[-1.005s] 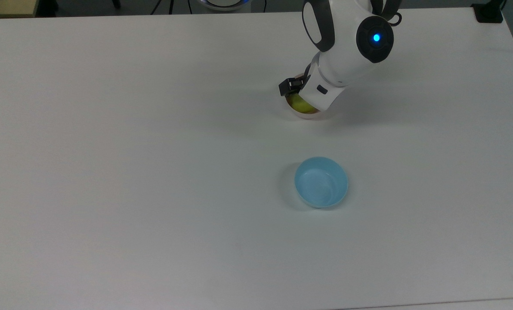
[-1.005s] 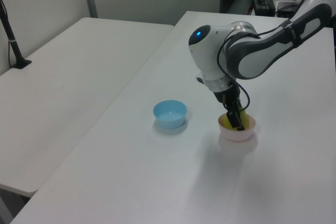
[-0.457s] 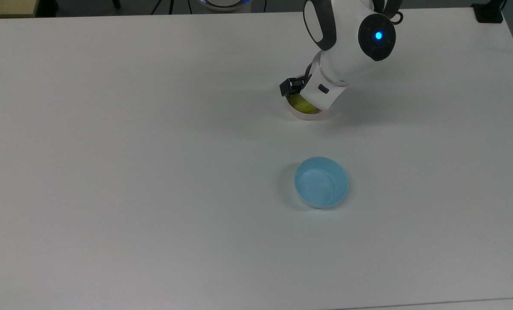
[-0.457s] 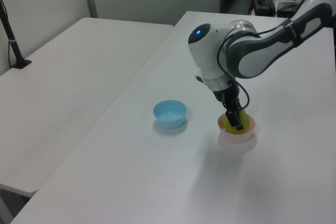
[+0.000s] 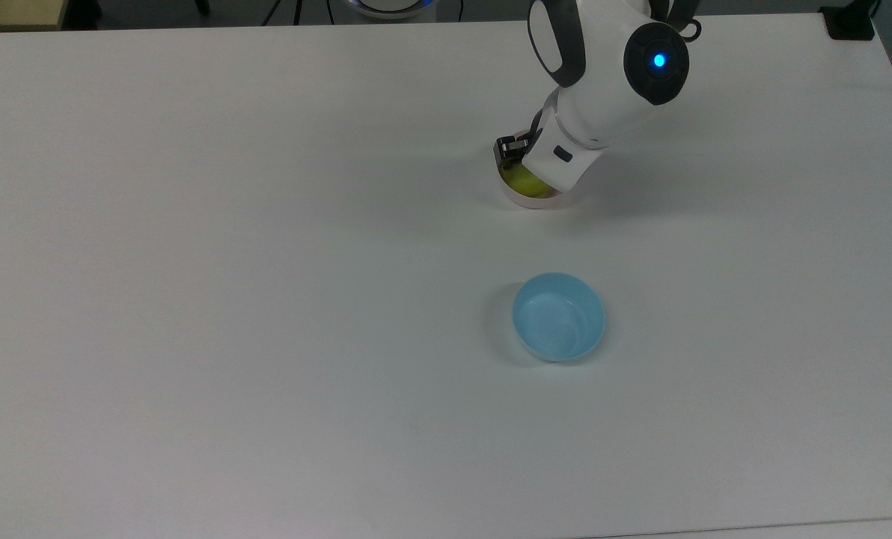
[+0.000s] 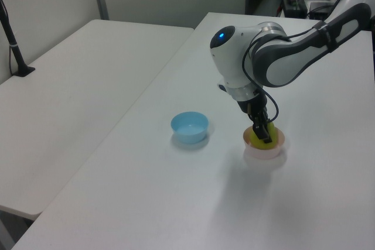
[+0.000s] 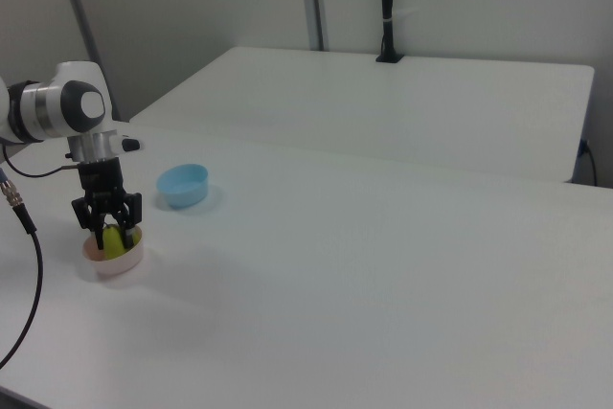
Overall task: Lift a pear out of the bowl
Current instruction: 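Close the gripper around the green pear inside the pink bowl, then lift the green pear up out of the pink bowl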
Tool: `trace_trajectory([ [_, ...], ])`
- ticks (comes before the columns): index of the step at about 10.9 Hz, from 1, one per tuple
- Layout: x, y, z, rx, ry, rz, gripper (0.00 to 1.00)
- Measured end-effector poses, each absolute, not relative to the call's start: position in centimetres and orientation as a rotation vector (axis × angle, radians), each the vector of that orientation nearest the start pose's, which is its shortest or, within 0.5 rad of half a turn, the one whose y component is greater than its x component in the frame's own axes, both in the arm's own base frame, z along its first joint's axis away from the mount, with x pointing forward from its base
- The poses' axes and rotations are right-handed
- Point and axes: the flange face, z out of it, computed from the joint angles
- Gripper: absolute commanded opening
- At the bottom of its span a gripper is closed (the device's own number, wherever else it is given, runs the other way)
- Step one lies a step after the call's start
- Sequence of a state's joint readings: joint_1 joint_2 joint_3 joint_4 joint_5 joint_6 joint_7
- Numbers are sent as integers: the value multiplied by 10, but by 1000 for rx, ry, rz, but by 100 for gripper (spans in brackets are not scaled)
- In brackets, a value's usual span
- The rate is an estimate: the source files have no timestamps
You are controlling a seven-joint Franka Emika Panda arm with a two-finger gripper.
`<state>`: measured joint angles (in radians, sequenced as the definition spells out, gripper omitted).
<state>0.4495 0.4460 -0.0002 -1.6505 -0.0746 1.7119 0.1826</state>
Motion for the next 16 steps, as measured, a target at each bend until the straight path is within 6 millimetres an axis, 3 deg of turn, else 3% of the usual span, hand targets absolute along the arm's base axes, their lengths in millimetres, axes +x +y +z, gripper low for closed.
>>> trace_trajectory([
  [3, 568, 266, 340, -3244, -475, 539, 18],
  [7, 566, 251, 415, -3246, -430, 415, 19],
  [9, 570, 221, 441, -3248, -352, 387, 20],
  [11, 585, 176, 447, -3244, -254, 383, 21],
  [14, 605, 91, 442, -3221, -156, 417, 25],
  [16, 615, 63, 418, -3212, -115, 448, 36],
])
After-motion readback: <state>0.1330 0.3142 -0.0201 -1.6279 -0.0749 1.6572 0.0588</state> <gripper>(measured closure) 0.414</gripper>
